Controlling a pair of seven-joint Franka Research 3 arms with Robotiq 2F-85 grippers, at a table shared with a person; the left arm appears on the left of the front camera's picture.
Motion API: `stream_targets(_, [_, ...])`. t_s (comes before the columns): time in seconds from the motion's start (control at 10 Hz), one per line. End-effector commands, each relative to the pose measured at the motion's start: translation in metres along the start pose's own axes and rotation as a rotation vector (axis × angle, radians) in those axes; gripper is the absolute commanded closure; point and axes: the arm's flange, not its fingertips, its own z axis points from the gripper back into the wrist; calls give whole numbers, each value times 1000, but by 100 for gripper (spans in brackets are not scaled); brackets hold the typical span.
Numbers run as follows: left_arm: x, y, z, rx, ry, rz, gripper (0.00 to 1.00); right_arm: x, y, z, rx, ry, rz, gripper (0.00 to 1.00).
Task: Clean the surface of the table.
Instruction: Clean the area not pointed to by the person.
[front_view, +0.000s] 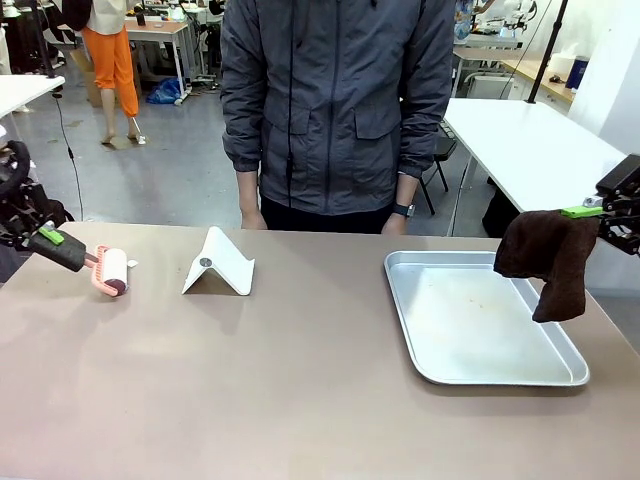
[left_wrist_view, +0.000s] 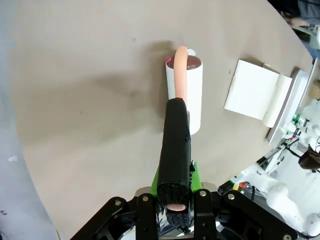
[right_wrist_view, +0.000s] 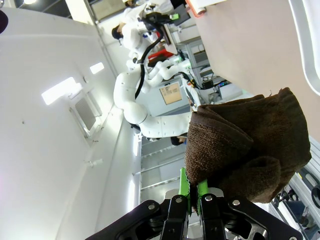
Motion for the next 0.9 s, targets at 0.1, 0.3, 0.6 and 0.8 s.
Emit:
stream_targets(0.1, [23, -22, -20, 78, 56, 19, 77, -1, 3, 1, 3, 12, 13, 94])
stream_targets(0.3, [32, -39, -18, 56, 70, -7, 77, -1, 3, 1, 3, 12, 13, 94])
stream_targets(0.6, [8, -47, -5, -50, 126, -186, 77, -1, 3, 1, 3, 12, 13, 94])
stream_targets(0.8, [-44, -26, 24, -169, 40, -369, 77, -1, 3, 1, 3, 12, 13, 94])
